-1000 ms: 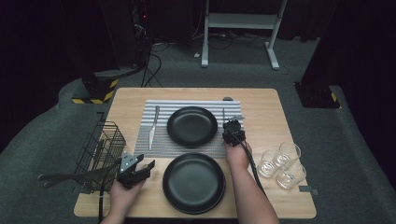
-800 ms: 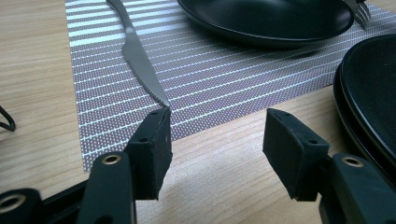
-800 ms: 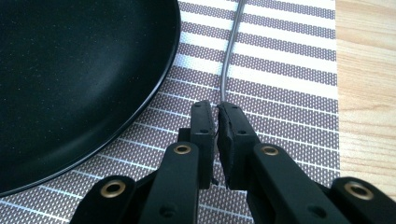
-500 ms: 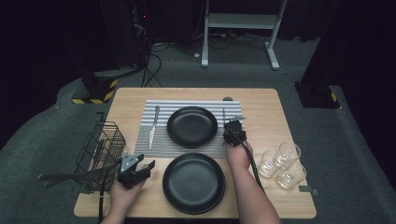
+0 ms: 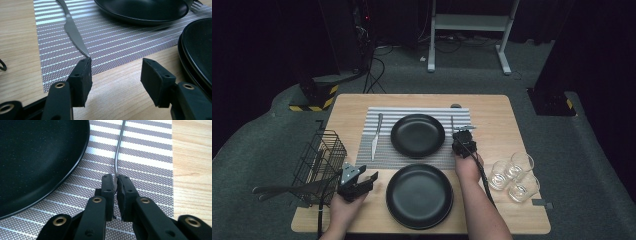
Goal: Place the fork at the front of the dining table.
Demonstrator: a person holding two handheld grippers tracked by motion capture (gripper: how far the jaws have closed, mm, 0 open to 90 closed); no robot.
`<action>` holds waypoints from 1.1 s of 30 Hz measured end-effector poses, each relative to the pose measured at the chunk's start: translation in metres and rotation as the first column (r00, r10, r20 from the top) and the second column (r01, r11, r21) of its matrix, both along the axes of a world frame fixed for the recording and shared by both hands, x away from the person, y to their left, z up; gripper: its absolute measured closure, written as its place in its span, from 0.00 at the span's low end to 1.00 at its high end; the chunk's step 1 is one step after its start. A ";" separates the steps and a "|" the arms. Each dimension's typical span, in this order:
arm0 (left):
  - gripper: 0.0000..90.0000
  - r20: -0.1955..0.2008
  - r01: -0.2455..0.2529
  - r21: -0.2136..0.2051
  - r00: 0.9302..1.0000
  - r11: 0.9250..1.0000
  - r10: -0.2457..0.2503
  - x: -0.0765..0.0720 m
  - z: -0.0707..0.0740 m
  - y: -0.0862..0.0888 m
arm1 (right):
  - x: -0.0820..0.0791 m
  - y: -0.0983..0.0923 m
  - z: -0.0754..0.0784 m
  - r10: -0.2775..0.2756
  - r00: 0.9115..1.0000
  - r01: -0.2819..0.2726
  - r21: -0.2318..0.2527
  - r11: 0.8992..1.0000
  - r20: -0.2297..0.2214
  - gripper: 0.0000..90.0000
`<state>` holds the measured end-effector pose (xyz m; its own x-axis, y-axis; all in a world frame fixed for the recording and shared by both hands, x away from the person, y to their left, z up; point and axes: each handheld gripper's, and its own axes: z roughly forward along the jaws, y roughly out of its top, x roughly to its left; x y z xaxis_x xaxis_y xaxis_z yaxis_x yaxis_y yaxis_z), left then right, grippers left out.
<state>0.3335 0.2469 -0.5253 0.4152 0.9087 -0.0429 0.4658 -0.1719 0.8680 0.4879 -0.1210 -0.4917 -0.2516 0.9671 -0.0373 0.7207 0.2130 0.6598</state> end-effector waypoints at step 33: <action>0.47 -0.001 -0.001 -0.004 1.000 1.000 0.001 0.000 0.000 0.000 | -0.007 -0.006 -0.011 -0.058 0.998 0.059 0.015 0.998 -0.031 0.55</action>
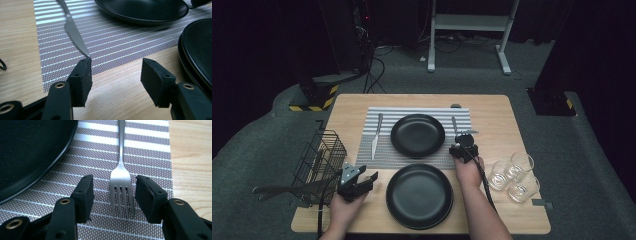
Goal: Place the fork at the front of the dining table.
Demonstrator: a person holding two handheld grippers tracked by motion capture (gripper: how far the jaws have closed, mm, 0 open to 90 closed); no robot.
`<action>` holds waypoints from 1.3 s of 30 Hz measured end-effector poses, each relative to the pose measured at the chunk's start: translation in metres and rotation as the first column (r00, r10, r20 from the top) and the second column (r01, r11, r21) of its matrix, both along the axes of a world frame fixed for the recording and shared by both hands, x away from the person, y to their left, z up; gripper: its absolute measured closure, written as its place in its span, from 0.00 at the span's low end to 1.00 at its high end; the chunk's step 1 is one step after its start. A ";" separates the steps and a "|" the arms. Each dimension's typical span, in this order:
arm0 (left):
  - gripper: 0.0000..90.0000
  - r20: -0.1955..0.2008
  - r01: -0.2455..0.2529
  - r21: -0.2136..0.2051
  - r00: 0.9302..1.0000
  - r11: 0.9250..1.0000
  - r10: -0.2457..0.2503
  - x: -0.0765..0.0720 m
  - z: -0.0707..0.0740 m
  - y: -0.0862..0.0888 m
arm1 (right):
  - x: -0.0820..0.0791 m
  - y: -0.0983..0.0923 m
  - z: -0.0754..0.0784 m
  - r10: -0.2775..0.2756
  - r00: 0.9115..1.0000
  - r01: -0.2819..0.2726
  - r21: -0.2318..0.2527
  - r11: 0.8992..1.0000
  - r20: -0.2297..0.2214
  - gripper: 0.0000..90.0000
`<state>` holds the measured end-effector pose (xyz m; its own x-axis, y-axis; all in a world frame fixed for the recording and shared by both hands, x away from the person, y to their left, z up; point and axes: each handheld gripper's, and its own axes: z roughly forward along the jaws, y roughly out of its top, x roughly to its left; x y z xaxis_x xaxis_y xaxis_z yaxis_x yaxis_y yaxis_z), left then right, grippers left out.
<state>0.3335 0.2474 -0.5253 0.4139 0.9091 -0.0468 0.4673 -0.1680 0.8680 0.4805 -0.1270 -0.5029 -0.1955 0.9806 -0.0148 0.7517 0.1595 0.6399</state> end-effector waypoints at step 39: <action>0.47 0.002 0.000 0.002 1.000 1.000 0.000 0.000 0.000 0.000 | -0.014 0.003 -0.004 0.034 0.999 -0.034 0.029 0.999 0.010 0.74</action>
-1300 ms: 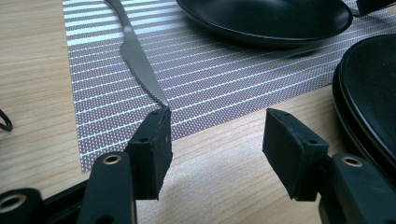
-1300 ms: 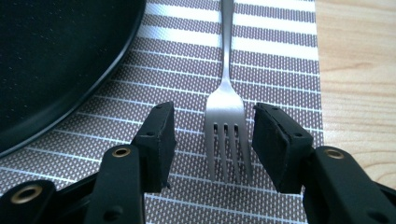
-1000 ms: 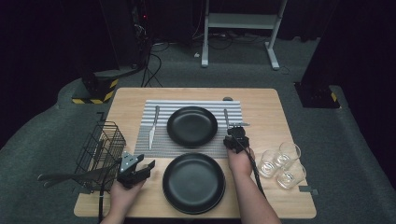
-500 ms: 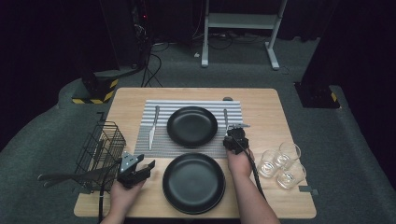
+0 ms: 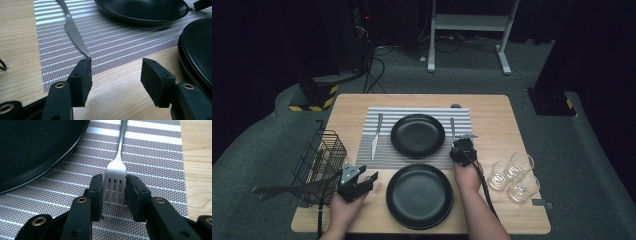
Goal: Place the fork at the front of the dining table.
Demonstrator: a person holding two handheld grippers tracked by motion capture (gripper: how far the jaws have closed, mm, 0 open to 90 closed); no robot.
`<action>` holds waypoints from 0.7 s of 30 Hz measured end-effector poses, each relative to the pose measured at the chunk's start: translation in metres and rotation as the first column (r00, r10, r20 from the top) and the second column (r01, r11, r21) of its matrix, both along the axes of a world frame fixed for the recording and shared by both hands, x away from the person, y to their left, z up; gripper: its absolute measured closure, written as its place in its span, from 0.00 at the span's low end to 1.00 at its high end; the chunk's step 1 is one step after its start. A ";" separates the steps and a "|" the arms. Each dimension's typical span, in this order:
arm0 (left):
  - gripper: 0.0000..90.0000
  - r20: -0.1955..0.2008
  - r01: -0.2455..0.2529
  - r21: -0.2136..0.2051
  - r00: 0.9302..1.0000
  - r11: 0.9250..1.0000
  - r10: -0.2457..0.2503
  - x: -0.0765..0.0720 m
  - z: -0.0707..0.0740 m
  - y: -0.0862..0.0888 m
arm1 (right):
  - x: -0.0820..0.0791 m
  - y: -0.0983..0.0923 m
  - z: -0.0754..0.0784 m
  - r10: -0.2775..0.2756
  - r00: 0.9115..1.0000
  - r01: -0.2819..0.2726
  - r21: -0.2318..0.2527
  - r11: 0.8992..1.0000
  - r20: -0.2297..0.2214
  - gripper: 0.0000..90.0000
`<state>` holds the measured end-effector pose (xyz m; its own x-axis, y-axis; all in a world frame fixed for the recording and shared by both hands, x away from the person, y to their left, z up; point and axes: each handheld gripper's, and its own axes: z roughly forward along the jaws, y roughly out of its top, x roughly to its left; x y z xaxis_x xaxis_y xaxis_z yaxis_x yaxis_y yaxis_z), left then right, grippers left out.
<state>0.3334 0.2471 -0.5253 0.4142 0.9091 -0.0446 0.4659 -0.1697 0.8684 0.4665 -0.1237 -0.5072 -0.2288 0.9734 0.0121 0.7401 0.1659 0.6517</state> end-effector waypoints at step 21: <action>0.47 -0.004 -0.004 0.001 1.000 1.000 0.004 0.000 0.000 0.000 | -0.008 -0.004 0.000 0.004 1.000 -0.004 0.009 1.000 -0.011 0.71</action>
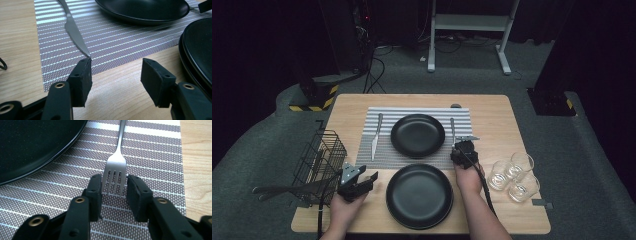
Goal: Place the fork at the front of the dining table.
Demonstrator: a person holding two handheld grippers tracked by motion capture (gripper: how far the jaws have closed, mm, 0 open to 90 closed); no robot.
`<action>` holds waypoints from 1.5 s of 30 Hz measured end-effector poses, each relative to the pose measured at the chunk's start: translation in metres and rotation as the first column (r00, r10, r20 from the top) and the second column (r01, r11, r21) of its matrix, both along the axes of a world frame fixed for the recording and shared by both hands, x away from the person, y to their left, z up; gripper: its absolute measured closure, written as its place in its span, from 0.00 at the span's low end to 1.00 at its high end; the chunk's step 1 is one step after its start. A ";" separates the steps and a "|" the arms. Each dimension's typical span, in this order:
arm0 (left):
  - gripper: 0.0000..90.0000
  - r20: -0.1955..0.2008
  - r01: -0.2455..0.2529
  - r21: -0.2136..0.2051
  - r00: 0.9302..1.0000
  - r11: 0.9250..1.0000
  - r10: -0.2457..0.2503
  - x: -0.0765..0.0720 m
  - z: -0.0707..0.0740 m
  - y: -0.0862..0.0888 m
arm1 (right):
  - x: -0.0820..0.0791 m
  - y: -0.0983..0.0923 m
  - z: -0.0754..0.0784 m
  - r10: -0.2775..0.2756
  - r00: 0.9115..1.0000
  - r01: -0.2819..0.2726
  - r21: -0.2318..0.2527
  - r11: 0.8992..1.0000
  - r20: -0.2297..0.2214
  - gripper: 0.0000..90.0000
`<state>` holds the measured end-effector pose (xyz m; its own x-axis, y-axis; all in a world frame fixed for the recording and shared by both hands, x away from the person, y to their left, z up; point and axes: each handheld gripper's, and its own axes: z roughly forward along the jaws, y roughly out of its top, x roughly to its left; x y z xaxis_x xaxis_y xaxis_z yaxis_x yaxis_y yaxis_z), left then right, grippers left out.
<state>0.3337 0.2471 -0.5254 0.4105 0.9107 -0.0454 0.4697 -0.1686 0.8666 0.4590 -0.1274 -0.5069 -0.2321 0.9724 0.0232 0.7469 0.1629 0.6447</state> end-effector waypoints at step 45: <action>0.47 -0.003 0.001 0.037 1.000 0.999 -0.001 0.000 0.000 -0.004 | -0.007 0.003 0.008 0.066 0.994 -0.068 0.026 0.997 0.084 0.45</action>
<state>0.3335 0.2432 -0.5256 0.4112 0.9114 -0.0132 0.4725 -0.2008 0.8581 0.4523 -0.1242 -0.4989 -0.2992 0.9538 0.0285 0.6786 0.1917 0.7091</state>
